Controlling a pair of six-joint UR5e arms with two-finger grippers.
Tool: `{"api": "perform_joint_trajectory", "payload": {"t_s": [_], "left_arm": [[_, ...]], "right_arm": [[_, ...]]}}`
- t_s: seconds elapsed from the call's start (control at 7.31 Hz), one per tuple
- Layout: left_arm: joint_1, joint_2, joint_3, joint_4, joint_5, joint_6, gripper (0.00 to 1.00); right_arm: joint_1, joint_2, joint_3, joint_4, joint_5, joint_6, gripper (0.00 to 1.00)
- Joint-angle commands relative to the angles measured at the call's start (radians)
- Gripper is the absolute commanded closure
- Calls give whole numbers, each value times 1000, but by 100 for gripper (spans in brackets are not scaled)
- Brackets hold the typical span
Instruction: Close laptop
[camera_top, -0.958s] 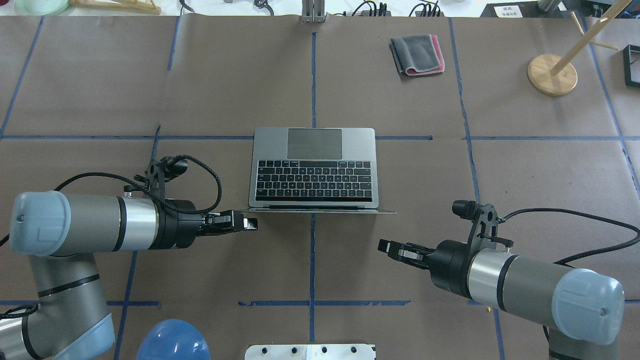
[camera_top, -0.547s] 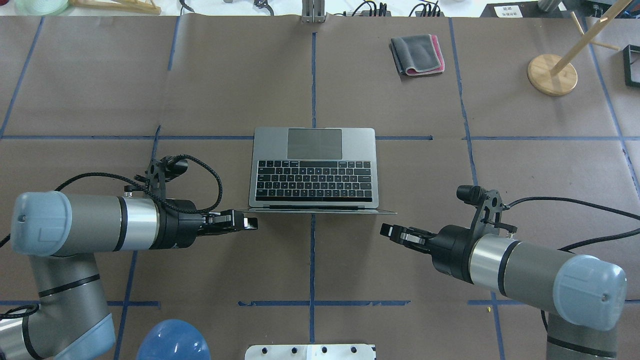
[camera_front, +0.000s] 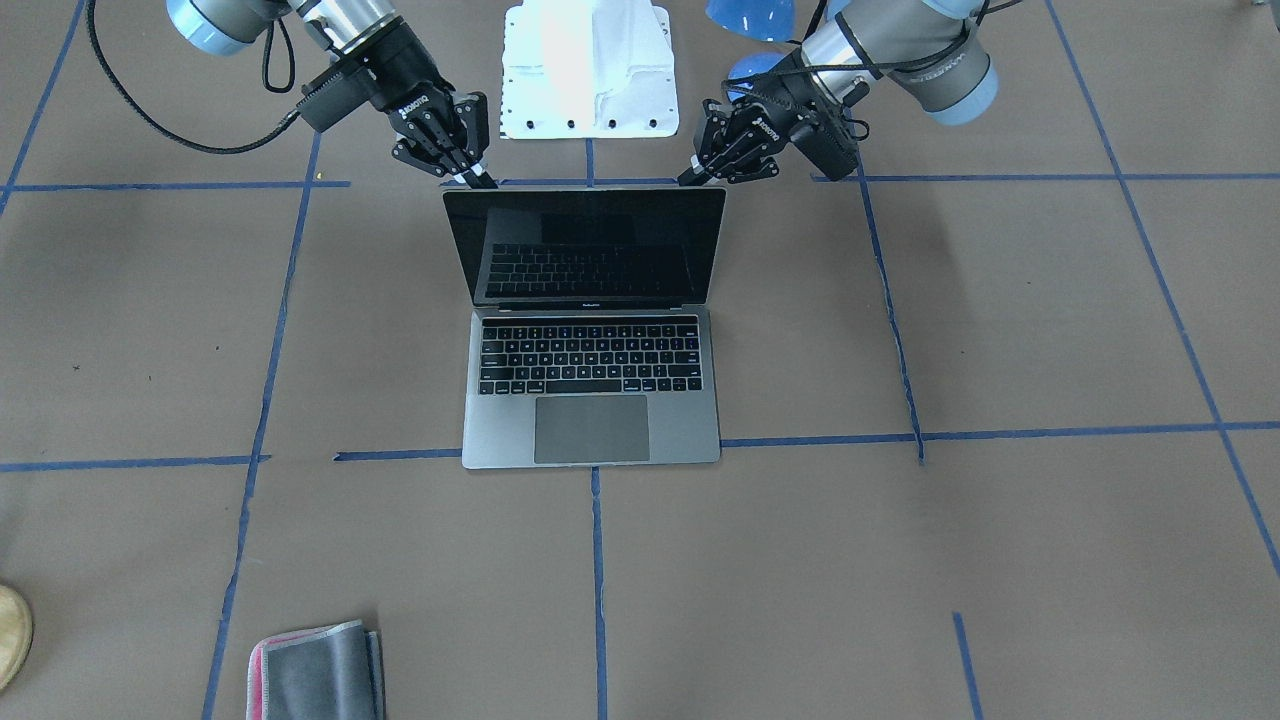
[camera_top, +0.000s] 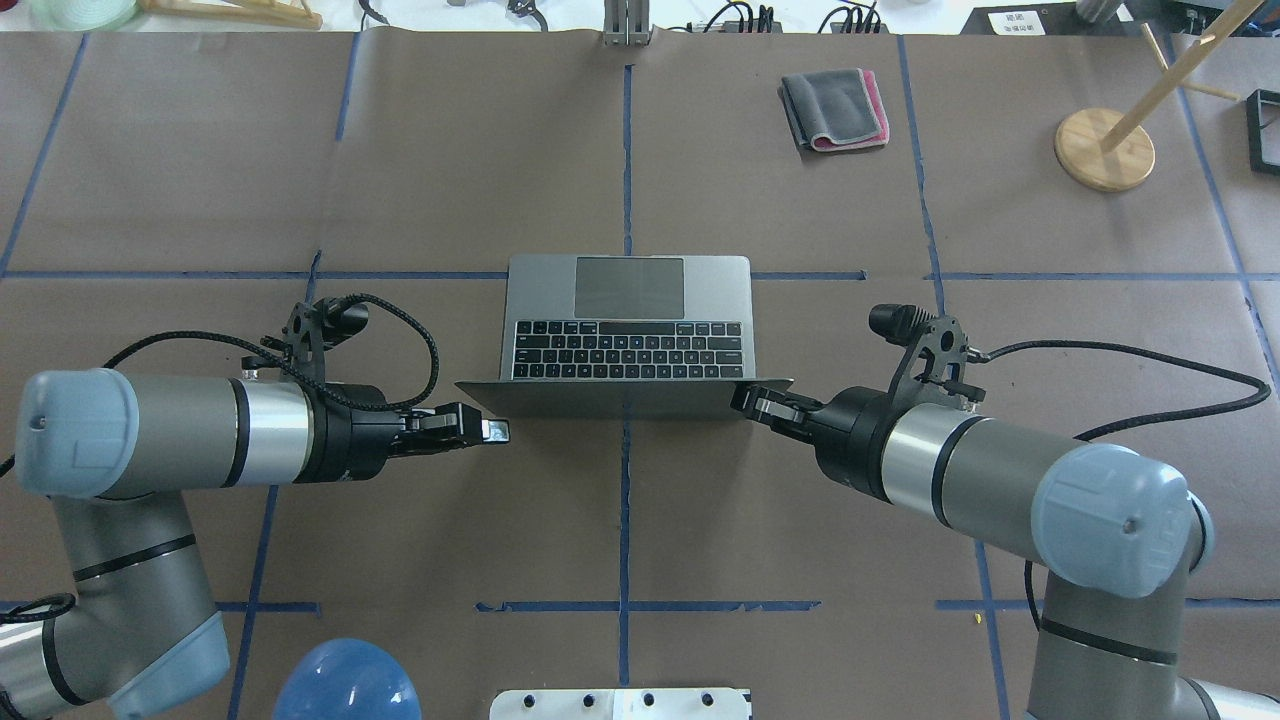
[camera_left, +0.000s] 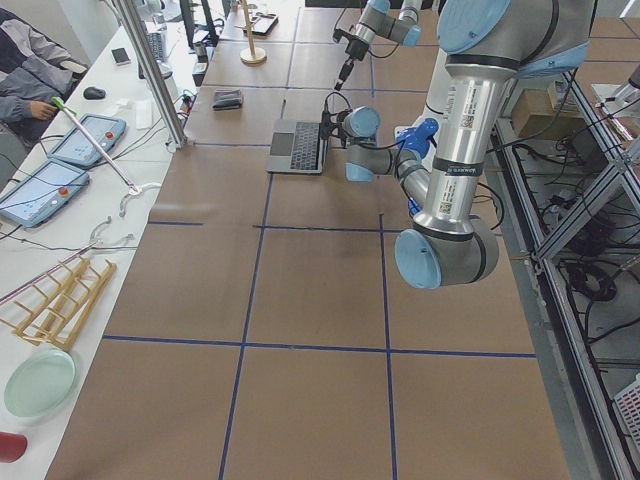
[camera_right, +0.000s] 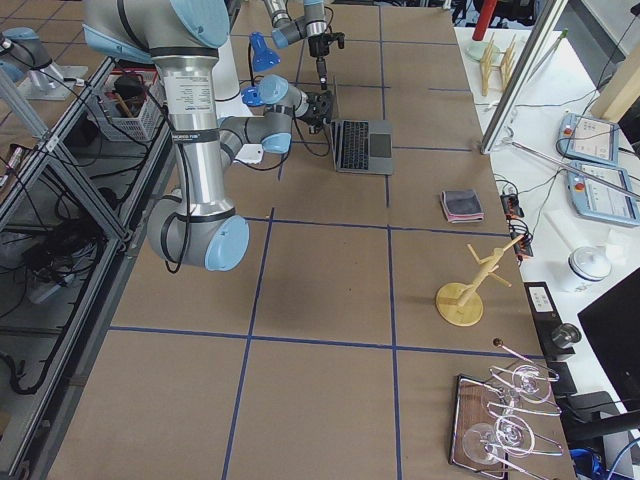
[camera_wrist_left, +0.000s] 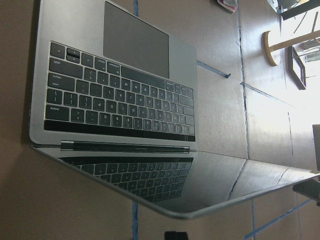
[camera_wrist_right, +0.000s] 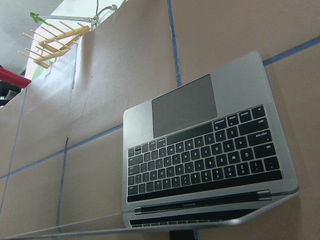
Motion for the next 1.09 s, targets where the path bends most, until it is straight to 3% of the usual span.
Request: {"api": "perform_joint_trajectory", "payload": {"t_s": [0.0,0.27,0.41,0.68,0.96], "left_arm": [[-47,-11,13,7,-1,0,100],[-78,-105,39,140,-3,0,100],[-99,-145,92,149,-3,1,100],[-153,-210,206,150,-6,9,100],[-173,-254,293,156,-6,12,100]], "right_arm": [[62,7,-7,-50,50,-1,99],[112,85,-88,-81,114,-3,99],[138,140,-118,-152,140,-4,99],[177,182,-165,-185,165,-7,99],[229,272,-317,-187,214,-11,99]]}}
